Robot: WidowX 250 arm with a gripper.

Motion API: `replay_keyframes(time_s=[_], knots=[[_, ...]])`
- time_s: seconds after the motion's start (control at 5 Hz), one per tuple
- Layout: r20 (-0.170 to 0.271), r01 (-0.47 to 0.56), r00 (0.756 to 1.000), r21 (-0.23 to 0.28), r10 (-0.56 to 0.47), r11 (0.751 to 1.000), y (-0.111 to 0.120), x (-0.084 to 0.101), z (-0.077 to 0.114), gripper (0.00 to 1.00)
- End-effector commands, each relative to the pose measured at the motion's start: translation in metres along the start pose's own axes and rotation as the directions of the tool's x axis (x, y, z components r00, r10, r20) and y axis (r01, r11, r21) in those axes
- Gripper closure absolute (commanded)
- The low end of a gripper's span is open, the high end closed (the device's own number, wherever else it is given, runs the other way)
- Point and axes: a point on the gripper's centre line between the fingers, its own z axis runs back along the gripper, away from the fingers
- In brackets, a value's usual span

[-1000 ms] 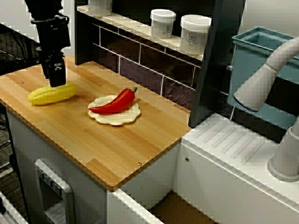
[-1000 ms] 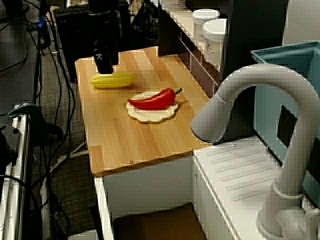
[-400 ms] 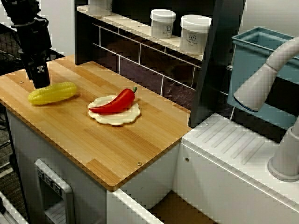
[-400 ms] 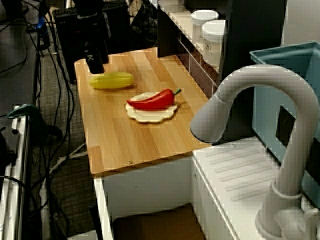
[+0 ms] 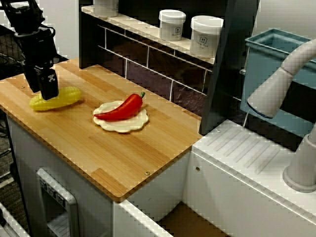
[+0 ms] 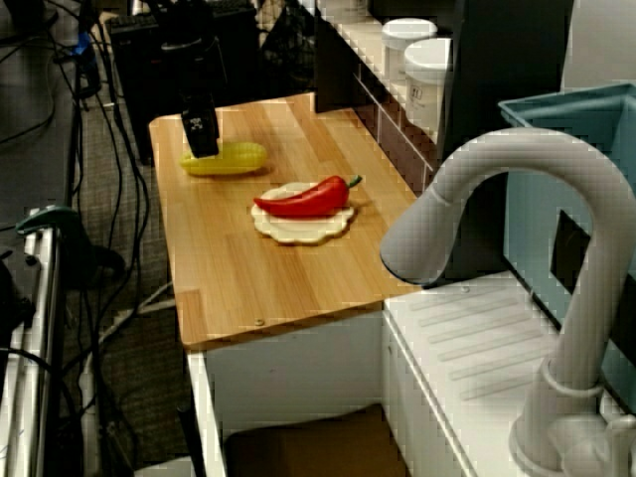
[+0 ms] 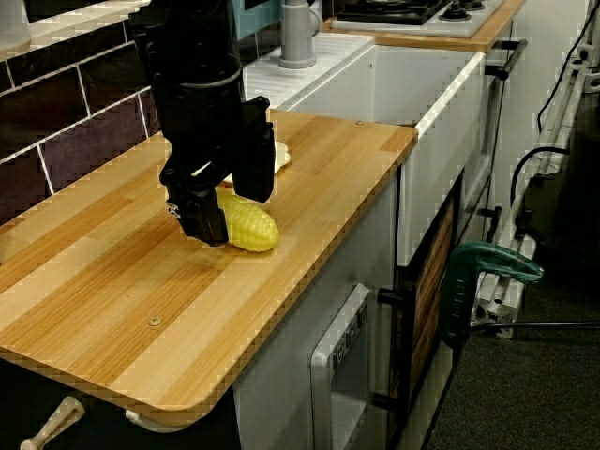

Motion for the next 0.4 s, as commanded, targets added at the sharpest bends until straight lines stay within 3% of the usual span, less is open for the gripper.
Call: replay_keyframes(time_s=[0.0,0.2], knots=[[0.036,-0.022,0.999,0.034,0.021,0.999,0.0062,0.0067,0.0072,0.00],[0.033,-0.020,0.999,0.047,0.019,0.999,0.0046,0.0054,-0.0021,0.00]])
